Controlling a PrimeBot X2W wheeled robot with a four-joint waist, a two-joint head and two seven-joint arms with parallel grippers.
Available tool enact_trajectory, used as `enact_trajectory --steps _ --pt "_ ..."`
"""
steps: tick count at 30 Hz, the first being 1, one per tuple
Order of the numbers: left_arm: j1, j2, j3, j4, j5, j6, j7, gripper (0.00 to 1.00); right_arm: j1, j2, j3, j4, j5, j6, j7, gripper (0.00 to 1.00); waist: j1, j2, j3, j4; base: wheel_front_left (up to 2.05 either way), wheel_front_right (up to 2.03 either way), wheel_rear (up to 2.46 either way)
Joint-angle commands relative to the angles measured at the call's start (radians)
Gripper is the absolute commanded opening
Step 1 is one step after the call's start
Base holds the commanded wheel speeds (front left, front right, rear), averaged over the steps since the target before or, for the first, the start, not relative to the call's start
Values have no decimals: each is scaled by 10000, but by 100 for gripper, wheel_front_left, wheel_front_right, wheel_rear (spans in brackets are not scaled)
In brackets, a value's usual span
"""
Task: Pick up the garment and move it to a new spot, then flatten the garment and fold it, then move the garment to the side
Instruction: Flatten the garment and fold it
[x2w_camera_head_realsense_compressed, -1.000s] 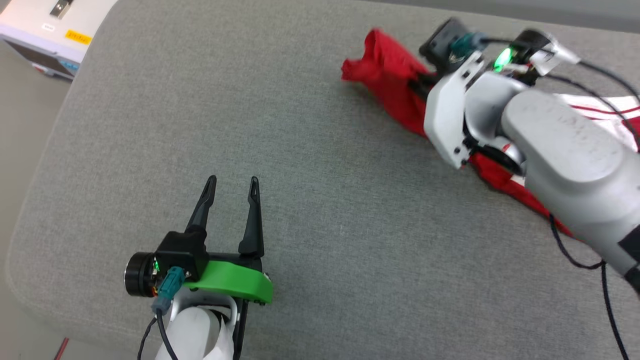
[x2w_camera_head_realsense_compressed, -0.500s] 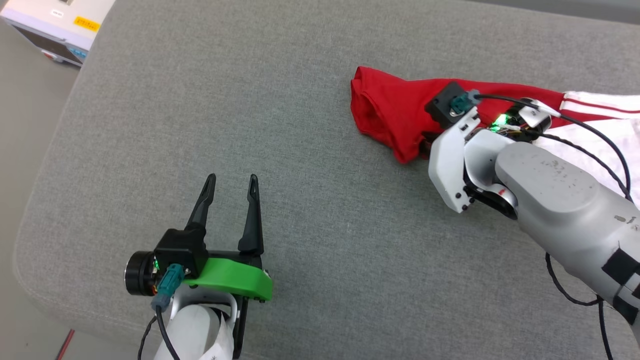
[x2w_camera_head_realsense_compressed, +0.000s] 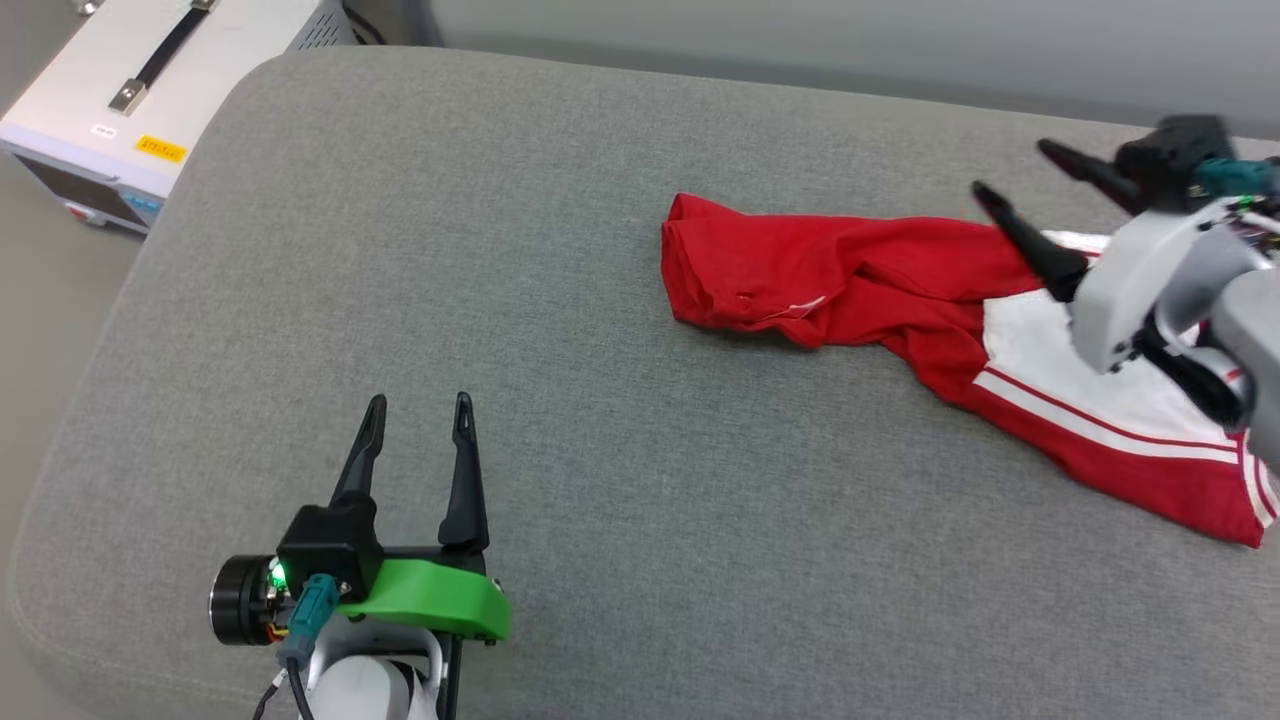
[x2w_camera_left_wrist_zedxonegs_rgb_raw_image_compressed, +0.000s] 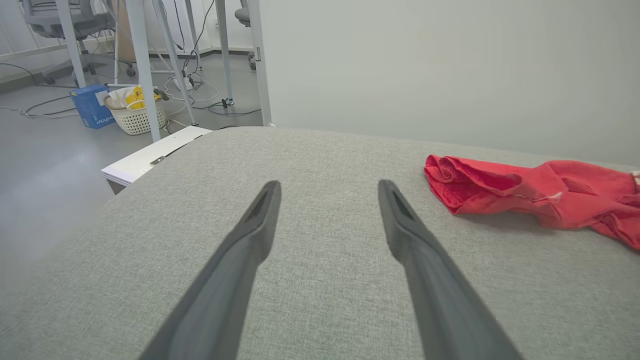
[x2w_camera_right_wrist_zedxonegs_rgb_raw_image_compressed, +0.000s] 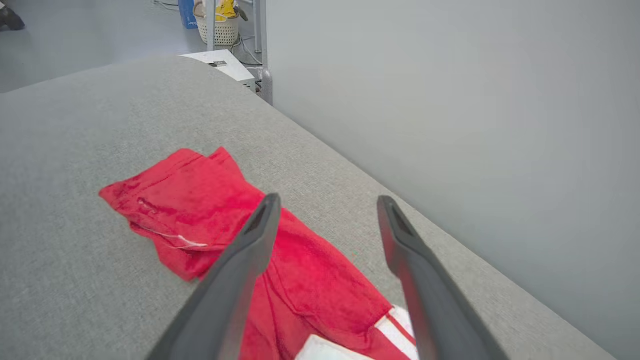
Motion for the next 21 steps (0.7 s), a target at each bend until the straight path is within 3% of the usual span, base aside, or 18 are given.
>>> enact_trajectory --steps 1,5,8,13,17,21 --pt "96 -41 49 -81 107 -55 -59 100 172 -294 -241 -131 35 -11 18 100 0 0 -246 -286 0 0 0" --pt "171 -41 64 -216 150 -100 -59 100 149 -1304 -812 -482 -208 -11 959 100 0 0 -263 -405 0 0 0" --pt "157 -41 60 -293 182 -115 -59 100 157 -2031 -1025 -1034 -91 -11 2247 100 0 0 -190 -440 0 0 0" --pt "32 -41 43 -404 180 -147 -59 100 359 -2923 -1457 -1834 1468 -11 4765 100 0 0 58 -385 0 0 0" --pt "-95 -41 -1 -422 141 -164 -59 100 505 -3269 -1639 -1832 2444 -11 6660 100 0 0 334 -276 0 0 0" --pt "-294 -41 -128 -459 63 -144 -59 100 471 -3310 -1741 -1487 2586 -11 7813 100 0 0 761 -96 0 0 0"
